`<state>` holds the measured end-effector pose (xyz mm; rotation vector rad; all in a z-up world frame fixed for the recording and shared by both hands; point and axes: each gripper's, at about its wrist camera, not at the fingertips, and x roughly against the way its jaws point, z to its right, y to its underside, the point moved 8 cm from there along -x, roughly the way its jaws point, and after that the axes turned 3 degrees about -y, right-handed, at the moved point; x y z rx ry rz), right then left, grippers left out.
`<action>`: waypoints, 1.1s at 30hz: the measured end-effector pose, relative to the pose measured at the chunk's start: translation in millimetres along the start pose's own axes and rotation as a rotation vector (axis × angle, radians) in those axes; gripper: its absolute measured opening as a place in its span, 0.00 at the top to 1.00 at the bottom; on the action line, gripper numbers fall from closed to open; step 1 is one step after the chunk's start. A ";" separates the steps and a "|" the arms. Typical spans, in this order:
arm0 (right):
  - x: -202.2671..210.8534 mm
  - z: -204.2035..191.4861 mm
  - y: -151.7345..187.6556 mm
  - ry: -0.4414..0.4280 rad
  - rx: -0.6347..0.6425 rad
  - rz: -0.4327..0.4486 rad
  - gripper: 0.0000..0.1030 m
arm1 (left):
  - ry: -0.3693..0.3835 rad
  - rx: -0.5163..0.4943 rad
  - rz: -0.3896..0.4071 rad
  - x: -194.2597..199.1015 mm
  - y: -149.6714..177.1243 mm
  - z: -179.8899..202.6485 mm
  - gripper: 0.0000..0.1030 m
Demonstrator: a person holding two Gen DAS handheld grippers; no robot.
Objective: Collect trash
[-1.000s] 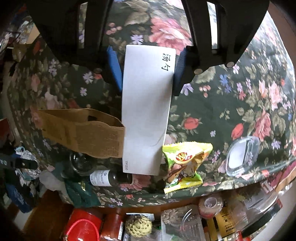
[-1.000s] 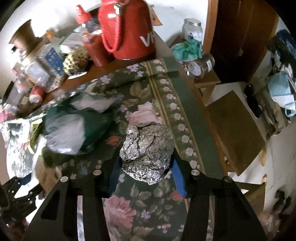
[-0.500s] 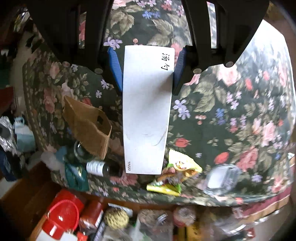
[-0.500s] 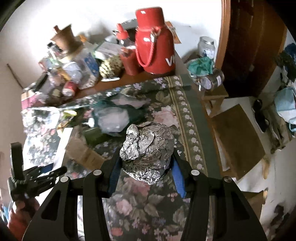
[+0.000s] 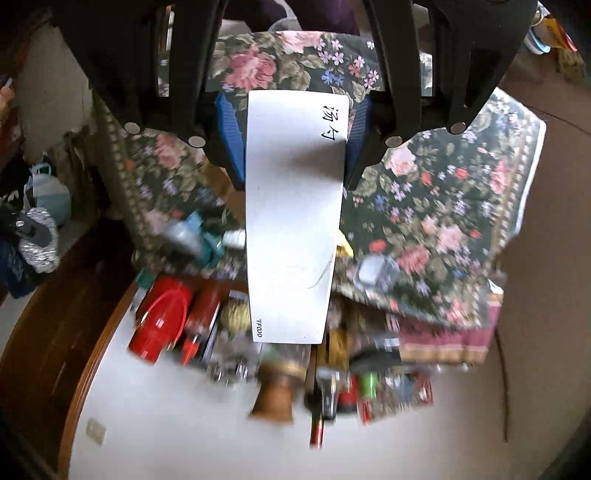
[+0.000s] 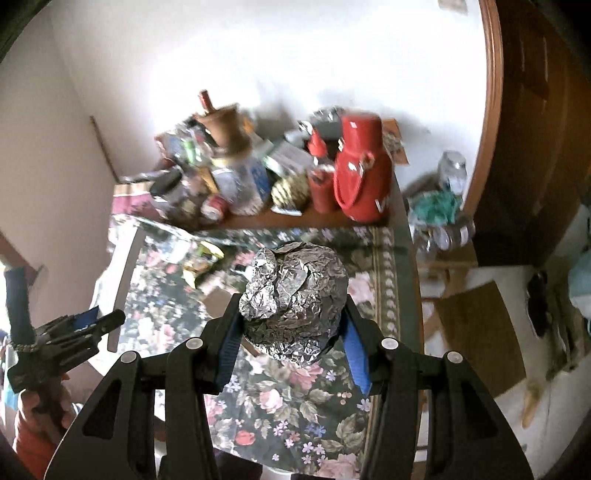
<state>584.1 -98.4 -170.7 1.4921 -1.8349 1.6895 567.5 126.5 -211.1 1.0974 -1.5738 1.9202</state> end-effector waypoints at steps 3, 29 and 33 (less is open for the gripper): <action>15.5 -9.0 -3.1 -0.019 0.020 0.033 0.55 | 0.010 0.000 0.065 33.7 -3.8 8.7 0.51; 160.8 -163.0 107.3 0.056 0.050 0.243 0.55 | 0.194 -0.128 0.329 251.7 104.8 -56.6 0.51; 171.2 -188.7 149.6 0.060 0.037 0.226 0.55 | 0.216 -0.143 0.315 269.9 137.4 -72.7 0.51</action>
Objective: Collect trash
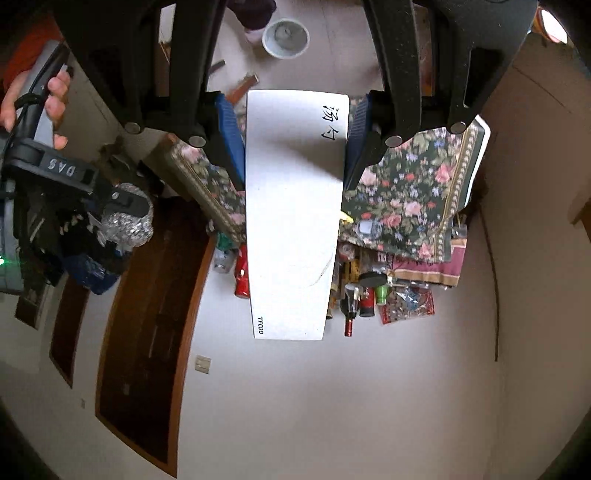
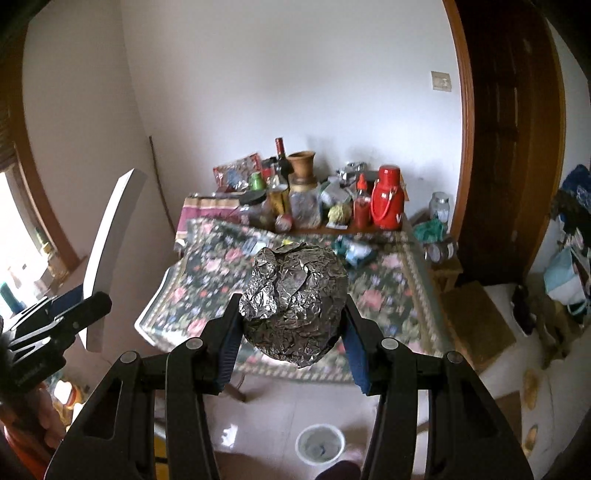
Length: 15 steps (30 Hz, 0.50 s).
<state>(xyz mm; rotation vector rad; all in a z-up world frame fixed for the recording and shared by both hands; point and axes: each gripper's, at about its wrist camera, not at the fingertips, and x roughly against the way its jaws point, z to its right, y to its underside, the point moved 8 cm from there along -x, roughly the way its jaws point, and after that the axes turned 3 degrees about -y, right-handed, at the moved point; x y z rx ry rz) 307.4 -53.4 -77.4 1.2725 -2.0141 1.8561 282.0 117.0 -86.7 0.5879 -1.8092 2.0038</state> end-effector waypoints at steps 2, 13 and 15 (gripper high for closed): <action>8.3 -7.6 12.7 0.012 -0.003 -0.013 0.55 | 0.016 -0.007 -0.016 11.2 11.7 0.2 0.51; 38.4 -16.0 56.7 0.044 -0.045 -0.080 0.55 | 0.063 -0.012 -0.129 22.6 62.9 10.0 0.51; 33.8 -9.8 63.0 0.037 -0.055 -0.090 0.55 | 0.063 -0.013 -0.158 17.7 76.9 15.2 0.51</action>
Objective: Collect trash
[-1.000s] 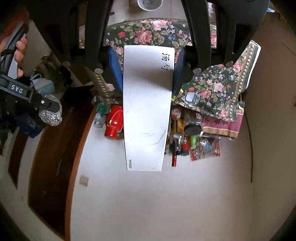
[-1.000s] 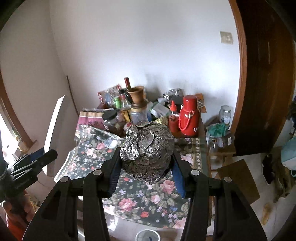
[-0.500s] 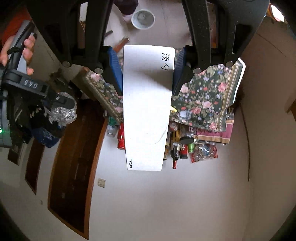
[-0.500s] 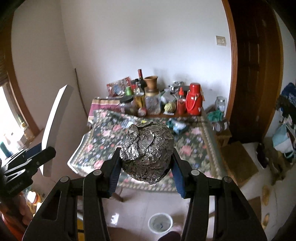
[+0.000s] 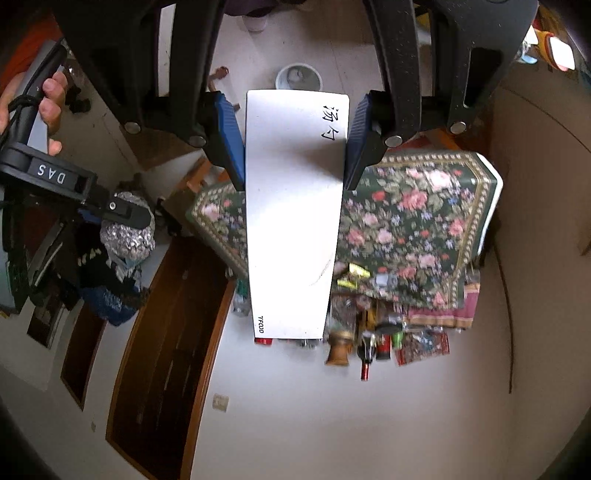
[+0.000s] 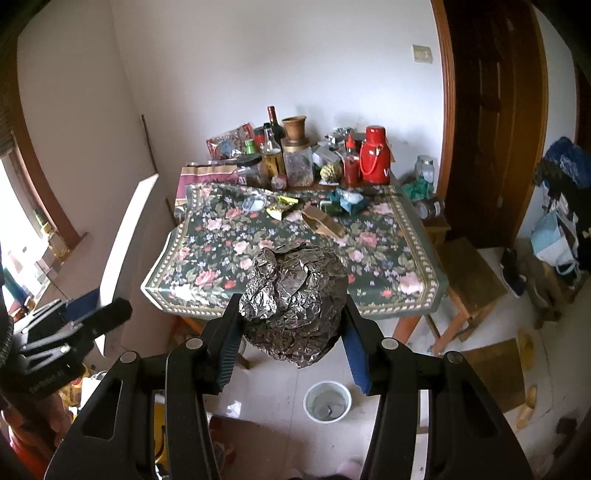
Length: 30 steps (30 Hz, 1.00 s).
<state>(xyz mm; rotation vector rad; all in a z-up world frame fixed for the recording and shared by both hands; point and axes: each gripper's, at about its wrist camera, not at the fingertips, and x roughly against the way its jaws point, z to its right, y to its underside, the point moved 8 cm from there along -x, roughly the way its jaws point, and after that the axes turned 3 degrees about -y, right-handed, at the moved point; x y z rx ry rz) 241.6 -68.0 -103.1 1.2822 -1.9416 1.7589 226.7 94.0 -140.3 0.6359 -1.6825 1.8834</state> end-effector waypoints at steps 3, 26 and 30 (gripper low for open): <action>-12.4 5.8 15.7 0.007 0.004 -0.034 0.55 | 0.001 -0.002 -0.066 -23.7 19.3 7.1 0.51; -230.1 98.5 205.1 -0.025 -0.026 -0.464 0.55 | 0.004 0.147 -0.485 -261.0 257.5 5.0 0.52; -275.6 115.1 247.6 -0.029 -0.054 -0.513 0.55 | 0.009 0.178 -0.540 -316.0 304.4 -1.3 0.52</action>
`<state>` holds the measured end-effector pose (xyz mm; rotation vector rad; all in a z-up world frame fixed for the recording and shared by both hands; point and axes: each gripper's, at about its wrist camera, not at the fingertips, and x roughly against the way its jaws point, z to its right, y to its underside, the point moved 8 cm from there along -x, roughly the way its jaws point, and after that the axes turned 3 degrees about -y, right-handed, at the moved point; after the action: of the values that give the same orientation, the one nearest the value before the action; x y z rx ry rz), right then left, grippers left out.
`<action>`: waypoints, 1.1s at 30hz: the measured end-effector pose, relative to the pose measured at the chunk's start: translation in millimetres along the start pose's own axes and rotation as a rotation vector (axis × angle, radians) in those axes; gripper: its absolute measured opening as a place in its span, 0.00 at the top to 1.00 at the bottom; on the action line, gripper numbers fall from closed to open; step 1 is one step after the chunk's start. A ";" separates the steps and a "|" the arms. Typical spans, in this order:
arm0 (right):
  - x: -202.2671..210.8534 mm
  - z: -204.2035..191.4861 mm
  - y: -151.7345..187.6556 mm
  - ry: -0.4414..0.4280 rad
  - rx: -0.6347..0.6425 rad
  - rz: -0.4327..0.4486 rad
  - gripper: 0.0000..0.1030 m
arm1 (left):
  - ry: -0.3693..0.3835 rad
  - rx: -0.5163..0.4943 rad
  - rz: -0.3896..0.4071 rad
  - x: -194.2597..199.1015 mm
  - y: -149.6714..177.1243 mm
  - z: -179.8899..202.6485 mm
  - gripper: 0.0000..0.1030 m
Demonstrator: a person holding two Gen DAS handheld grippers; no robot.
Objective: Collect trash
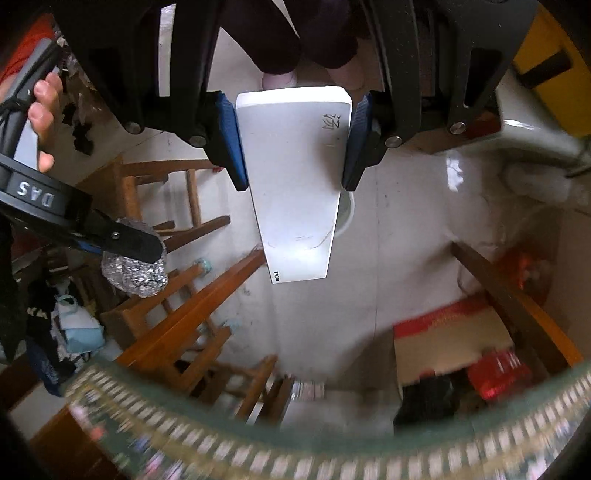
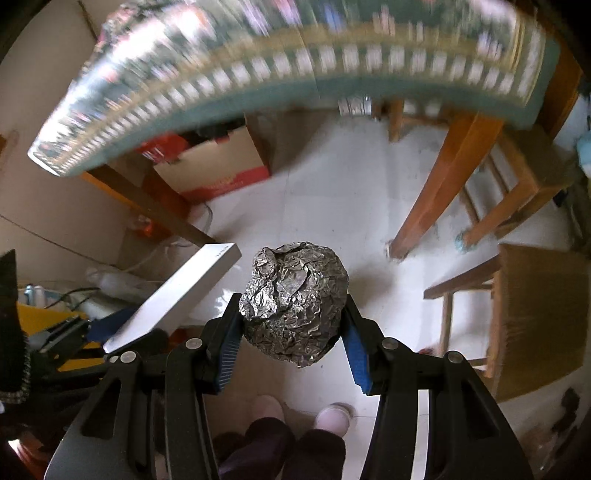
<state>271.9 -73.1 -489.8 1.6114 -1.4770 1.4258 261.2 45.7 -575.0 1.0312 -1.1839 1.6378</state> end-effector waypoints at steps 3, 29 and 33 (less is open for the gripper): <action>-36.8 13.6 8.6 -0.010 -0.020 -0.019 0.55 | 0.001 0.002 -0.033 -45.5 7.3 -9.2 0.52; -78.8 43.8 5.4 -0.004 -0.030 -0.019 0.27 | 0.018 0.020 -0.092 -121.7 -16.8 -7.1 0.48; -53.7 36.9 -0.8 0.005 -0.018 -0.017 0.27 | -0.003 -0.011 -0.059 -75.4 -26.0 -2.9 0.48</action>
<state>293.4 -85.6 -550.1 1.6042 -1.4664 1.4024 308.1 41.2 -639.4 1.0524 -1.1528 1.5829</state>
